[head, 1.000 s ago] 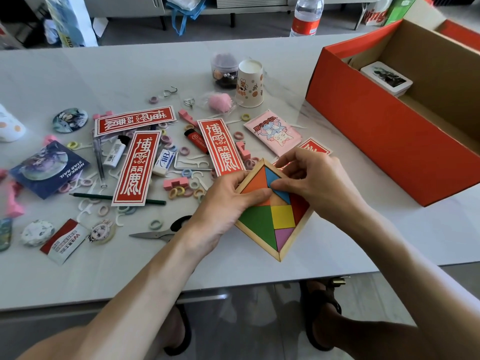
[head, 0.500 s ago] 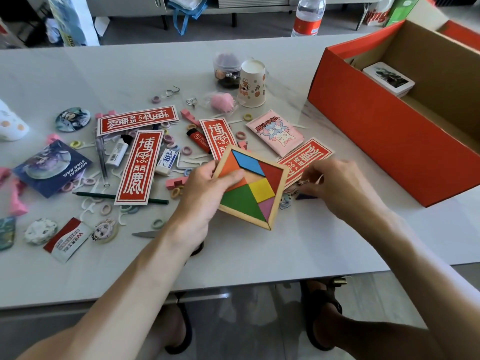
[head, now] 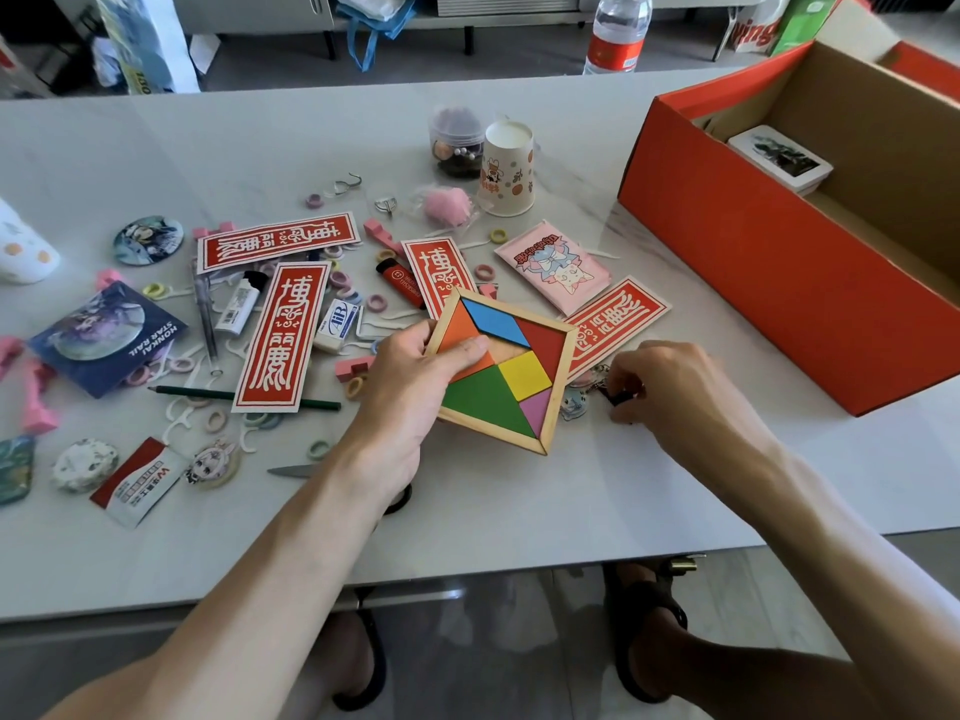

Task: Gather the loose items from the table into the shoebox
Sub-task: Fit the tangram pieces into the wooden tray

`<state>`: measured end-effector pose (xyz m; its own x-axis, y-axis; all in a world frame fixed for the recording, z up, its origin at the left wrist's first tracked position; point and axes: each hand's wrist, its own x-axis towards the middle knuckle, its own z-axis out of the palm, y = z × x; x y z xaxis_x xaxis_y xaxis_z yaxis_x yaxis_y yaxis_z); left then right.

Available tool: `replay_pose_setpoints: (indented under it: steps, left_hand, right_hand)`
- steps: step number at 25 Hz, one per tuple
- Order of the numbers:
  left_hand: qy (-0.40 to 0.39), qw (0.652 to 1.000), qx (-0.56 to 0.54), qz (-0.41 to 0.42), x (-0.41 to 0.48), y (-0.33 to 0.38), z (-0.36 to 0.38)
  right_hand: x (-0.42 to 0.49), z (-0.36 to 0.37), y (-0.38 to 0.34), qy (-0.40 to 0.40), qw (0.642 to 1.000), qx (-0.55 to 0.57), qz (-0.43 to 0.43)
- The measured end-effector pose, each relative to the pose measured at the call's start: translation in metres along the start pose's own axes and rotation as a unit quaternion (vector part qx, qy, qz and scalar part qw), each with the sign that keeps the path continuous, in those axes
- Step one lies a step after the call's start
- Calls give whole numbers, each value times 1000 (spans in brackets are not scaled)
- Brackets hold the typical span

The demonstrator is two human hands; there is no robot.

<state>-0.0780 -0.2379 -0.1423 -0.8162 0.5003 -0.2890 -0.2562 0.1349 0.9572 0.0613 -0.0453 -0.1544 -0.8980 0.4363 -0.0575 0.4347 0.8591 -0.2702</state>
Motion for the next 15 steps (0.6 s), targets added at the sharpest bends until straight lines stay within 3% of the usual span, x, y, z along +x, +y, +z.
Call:
replay_pose_setpoints:
  steps: [5,15]
  left_hand:
    - [-1,1000,4,-6,-1,0,3]
    - [0,1000,4,-13,-2,0,6]
  right_hand:
    - [0,-3,-2,-27,998,19,54]
    - [-1,-11,-12,-57,995,-39,73]
